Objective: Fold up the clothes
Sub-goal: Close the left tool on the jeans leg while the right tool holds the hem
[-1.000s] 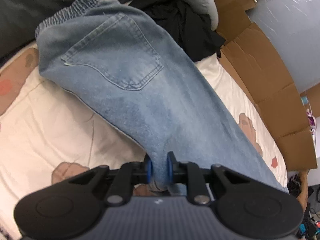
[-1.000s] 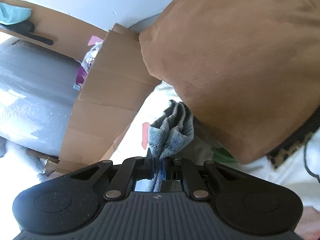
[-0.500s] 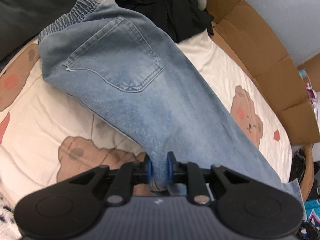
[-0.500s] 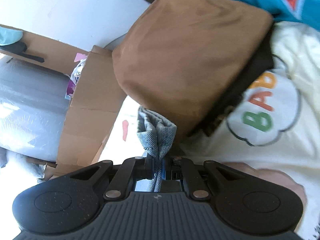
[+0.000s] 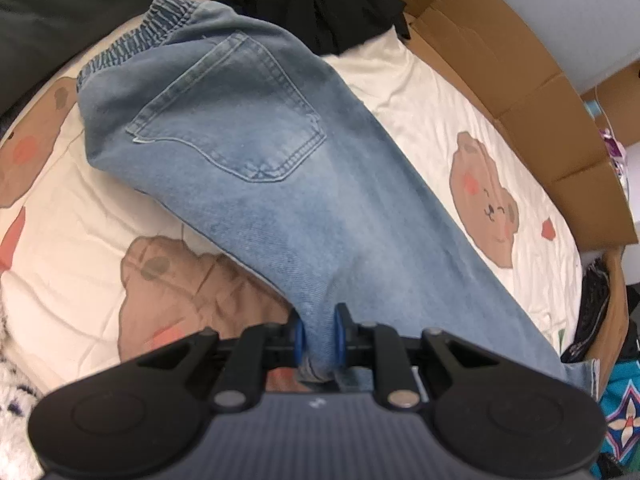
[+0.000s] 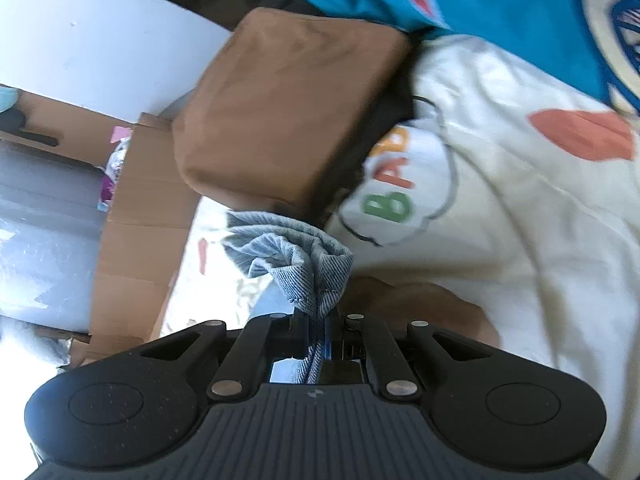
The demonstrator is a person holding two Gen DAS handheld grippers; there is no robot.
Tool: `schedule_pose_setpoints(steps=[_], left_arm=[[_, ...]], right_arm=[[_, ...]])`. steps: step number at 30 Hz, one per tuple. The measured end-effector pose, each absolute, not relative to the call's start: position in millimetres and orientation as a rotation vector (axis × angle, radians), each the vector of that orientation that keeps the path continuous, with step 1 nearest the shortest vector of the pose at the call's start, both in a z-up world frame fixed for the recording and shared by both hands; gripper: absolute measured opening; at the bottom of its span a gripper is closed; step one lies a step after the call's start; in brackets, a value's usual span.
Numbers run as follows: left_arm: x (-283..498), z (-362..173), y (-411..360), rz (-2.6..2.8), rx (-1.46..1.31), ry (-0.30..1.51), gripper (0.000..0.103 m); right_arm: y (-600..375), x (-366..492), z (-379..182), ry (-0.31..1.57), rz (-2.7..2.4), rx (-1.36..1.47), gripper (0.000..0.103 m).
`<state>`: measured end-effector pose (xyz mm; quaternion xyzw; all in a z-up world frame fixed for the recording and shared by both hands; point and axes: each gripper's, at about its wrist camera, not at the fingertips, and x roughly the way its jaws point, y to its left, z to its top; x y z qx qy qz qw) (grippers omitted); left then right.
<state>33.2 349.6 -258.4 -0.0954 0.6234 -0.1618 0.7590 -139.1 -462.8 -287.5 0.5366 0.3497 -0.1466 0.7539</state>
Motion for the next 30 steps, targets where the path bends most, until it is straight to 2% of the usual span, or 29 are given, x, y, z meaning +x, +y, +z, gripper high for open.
schedule_pose_setpoints(steps=[11,21,26,29,30], left_arm=[[21.1,-279.0,348.7,-0.320,-0.141,1.452,0.016],[28.2,-305.4,344.9,-0.312,-0.101,1.511,0.019],[28.3,-292.2,351.5,-0.287,-0.091,1.494,0.021],[31.5,-276.7,359.3,-0.270,-0.081,1.458,0.021],[34.6,-271.0,360.8,-0.262,-0.078,1.438,0.021]], right_arm=[[-468.4,-200.7,-325.5,0.862,-0.426,1.212,0.005],[-467.7,-189.5,-361.9,0.904,-0.474,1.200,0.007],[-470.6,-189.3,-362.5,0.934,-0.512,1.195,0.019],[-471.7,-194.8,-354.1,0.944,-0.540,1.159,0.028],[-472.3,-196.8,-350.4,0.951,-0.560,1.139,0.035]])
